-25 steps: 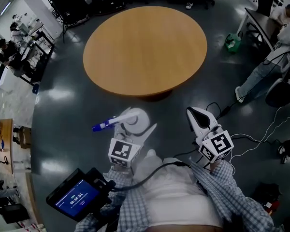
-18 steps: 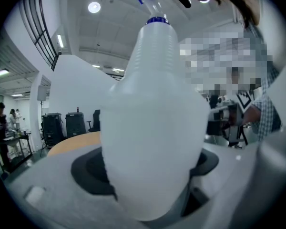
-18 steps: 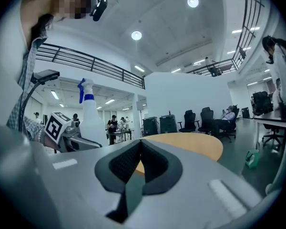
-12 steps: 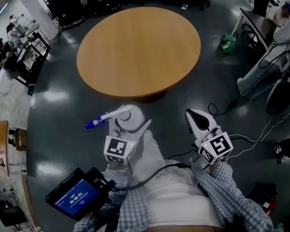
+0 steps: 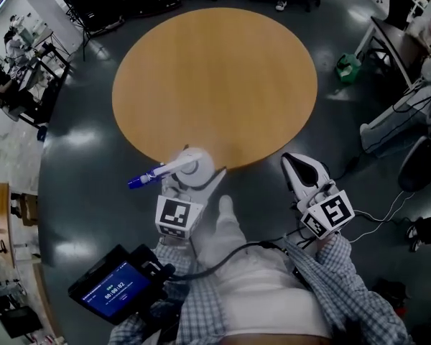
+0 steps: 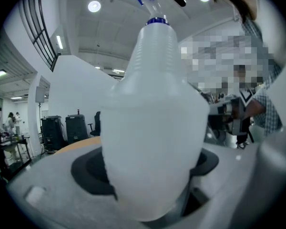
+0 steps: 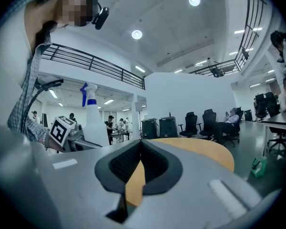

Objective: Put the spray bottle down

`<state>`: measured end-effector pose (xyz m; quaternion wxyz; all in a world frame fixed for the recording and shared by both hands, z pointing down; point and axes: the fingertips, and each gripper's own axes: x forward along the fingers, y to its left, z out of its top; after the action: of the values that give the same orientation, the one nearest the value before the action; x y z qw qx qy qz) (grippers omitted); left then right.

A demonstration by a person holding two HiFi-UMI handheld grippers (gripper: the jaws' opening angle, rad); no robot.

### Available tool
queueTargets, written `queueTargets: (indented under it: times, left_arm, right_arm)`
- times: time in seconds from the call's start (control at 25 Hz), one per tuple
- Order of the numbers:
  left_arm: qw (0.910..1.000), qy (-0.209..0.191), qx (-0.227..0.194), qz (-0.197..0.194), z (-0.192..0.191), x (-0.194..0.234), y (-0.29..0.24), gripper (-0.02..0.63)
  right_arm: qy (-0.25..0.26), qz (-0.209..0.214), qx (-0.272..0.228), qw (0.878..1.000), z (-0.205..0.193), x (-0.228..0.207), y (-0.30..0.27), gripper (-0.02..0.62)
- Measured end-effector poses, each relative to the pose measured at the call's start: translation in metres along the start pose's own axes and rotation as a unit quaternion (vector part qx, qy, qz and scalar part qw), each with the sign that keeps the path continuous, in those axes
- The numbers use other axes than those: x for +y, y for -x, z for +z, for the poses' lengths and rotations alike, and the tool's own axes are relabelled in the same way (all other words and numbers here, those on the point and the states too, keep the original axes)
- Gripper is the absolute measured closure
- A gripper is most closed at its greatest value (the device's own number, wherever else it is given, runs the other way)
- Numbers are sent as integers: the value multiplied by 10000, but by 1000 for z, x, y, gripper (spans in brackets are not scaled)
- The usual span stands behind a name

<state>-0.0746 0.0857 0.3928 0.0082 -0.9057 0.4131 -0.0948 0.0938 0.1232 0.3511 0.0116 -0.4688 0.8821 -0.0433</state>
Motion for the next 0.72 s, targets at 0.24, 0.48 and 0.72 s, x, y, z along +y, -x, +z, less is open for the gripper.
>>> queueTargets:
  times: [0.24,0.48,0.72]
  left_arm:
    - [9999,82,0,58,-2,68,-38,176]
    - [10000,-39,1,44,3,124,-82,176]
    - [10000,32,-40,41,13,149,-130,176]
  right_arm:
    - [171,-63,-107,9998,20,-31,-82,592]
    - [138,-81,87,9998,12,-49,-132,592]
    - [57,41,223,9997,1,-76,-159,592]
